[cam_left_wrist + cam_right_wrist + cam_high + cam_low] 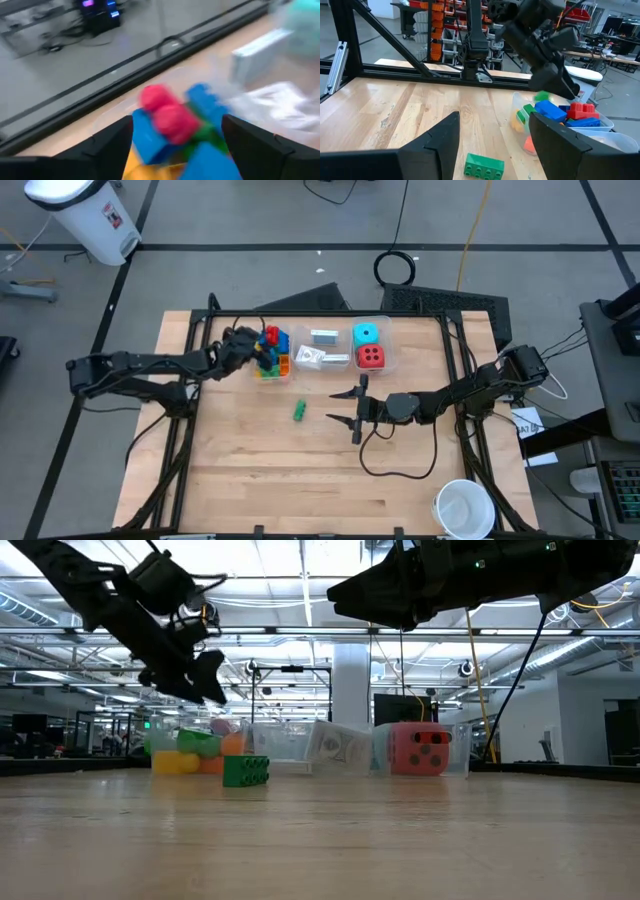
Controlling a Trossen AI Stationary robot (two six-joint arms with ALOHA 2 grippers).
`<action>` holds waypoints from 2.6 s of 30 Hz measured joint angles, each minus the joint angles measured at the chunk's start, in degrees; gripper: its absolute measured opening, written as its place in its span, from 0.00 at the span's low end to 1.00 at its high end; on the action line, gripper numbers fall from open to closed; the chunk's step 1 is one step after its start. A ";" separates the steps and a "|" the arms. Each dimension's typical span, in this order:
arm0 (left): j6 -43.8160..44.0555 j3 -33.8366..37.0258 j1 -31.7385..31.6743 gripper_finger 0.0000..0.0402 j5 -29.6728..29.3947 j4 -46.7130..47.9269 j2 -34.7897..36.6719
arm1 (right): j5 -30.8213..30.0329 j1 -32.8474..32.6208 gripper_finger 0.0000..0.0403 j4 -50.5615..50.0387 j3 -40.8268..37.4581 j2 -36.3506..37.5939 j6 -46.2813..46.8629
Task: Pick & Place Toys
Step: Put the green game piece into the left transparent bin
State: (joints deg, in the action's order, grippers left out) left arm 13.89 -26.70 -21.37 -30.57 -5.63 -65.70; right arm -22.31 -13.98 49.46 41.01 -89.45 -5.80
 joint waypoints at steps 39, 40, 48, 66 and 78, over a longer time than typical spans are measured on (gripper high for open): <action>28.73 0.26 -3.23 0.84 4.61 47.93 7.75 | 0.11 0.00 0.52 -0.38 0.00 0.00 0.66; 28.43 0.26 -3.81 0.84 4.59 47.93 6.54 | 0.11 0.00 0.52 -0.38 0.00 0.00 0.66; 22.91 0.33 -7.34 0.76 6.92 44.16 -2.07 | 0.13 0.00 0.52 -0.38 0.00 0.00 0.66; 21.89 -0.05 -8.34 0.40 7.33 43.68 -2.52 | 0.13 0.00 0.52 -0.38 0.00 0.00 0.63; 22.83 -4.98 -7.26 0.02 6.03 47.34 9.25 | 0.13 0.00 0.52 -0.38 0.00 0.00 0.63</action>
State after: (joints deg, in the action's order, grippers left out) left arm 36.72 -31.69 -28.63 -24.54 41.71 -56.45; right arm -22.17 -13.98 49.08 41.01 -89.45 -5.17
